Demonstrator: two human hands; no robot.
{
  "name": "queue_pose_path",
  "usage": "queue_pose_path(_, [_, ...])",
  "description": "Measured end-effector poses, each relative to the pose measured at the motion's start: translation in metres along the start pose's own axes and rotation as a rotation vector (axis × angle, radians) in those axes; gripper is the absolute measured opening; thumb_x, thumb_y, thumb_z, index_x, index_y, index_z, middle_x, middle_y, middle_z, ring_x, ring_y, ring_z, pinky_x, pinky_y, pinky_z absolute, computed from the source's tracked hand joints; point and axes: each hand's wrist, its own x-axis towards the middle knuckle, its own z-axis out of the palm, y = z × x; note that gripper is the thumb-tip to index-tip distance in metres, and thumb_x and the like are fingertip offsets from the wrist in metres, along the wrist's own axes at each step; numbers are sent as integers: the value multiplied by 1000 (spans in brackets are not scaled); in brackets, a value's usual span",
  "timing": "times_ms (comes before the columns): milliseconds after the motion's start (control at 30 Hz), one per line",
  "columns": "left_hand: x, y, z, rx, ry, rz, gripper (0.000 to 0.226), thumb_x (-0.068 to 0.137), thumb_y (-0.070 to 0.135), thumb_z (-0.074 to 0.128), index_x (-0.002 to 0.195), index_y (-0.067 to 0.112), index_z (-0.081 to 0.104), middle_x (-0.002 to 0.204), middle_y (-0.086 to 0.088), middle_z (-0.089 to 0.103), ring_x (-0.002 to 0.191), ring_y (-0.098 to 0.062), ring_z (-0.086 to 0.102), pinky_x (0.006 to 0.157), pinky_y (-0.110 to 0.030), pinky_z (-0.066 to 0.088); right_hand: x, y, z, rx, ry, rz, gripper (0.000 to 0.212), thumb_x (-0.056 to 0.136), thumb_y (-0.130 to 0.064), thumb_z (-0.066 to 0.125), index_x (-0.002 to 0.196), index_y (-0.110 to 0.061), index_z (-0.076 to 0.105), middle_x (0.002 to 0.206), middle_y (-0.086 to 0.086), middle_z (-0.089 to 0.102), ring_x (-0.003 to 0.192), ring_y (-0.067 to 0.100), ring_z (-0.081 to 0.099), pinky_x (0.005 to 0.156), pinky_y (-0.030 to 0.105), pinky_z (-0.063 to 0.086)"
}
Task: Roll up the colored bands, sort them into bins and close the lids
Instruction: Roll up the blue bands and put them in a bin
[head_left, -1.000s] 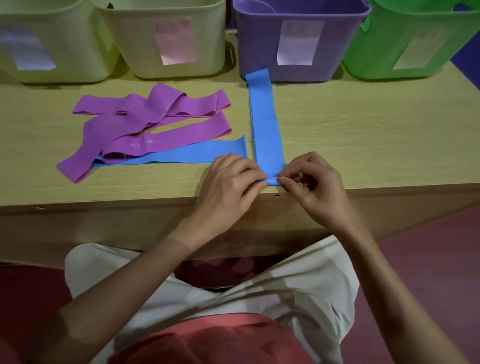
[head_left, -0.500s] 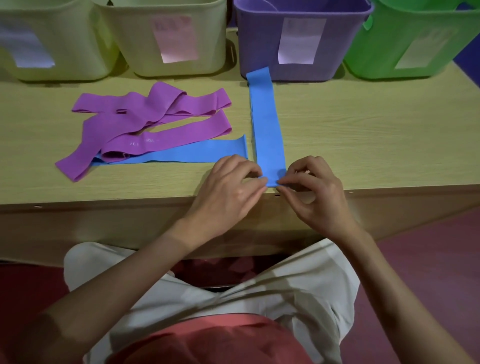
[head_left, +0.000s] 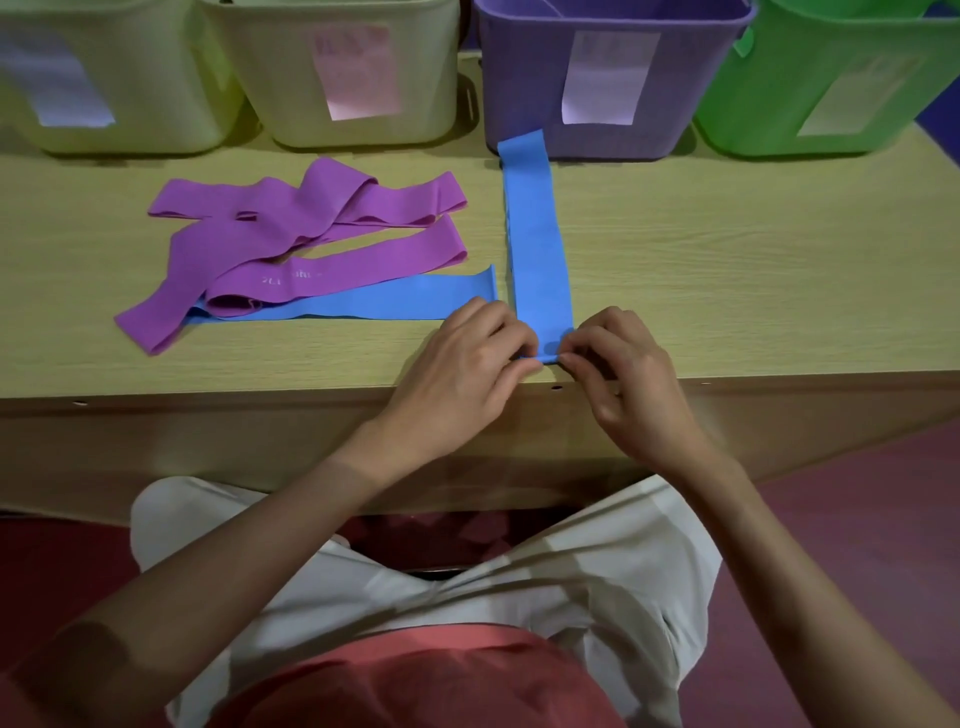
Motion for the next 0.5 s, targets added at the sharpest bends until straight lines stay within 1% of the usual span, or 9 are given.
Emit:
queue_pose_path(67, [0,2,2,-7,9,-23,12,93,19,60,89,7,62,88,-3,55,83,-21,49,74,-31,41,0,-1,0,38,-8,54,5,91,-8,60,92,-6,64,87,-3,52,78,10,46,69,18,35])
queue_pose_path(167, [0,5,5,-15,25,-60,11,94,16,59,90,6,62,87,-4,57,79,-20,48,72,-27,38,2,-4,0,73,-2,117,3,91,-9,60,92,-8,63,86,-2,53,74,10,47,66,19,36])
queue_pose_path(233, [2,6,7,-39,51,-123,12,93,17,58,90,7,63,85,-4,59,77,-17,47,71,-25,36,3,-7,0,102,10,165,3,91,-10,60,94,-11,60,81,-4,53,71,7,47,64,15,35])
queue_pose_path(267, [3,8,7,-50,62,-164,11,92,18,59,88,8,63,83,-3,59,75,-16,46,70,-25,36,4,-9,1,118,14,194,5,91,-12,61,95,-12,58,78,-8,53,69,4,47,63,13,35])
queue_pose_path(333, [6,16,7,-69,90,-275,8,88,18,63,85,11,63,79,0,60,72,-12,43,67,-26,37,5,-13,2,121,28,238,8,90,-13,63,93,-14,55,74,-13,51,67,4,49,61,12,35])
queue_pose_path(433, [11,25,5,-97,119,-470,10,85,22,68,86,14,62,75,7,64,69,-9,47,63,-25,34,5,-15,4,56,93,244,9,87,-12,66,85,-12,57,76,-4,55,66,12,49,59,18,37])
queue_pose_path(500, [13,26,3,-116,108,-543,13,85,26,69,88,16,62,75,10,65,69,-8,51,62,-23,33,4,-16,6,35,135,263,9,85,-13,68,83,-11,59,75,-3,56,64,13,48,57,18,36])
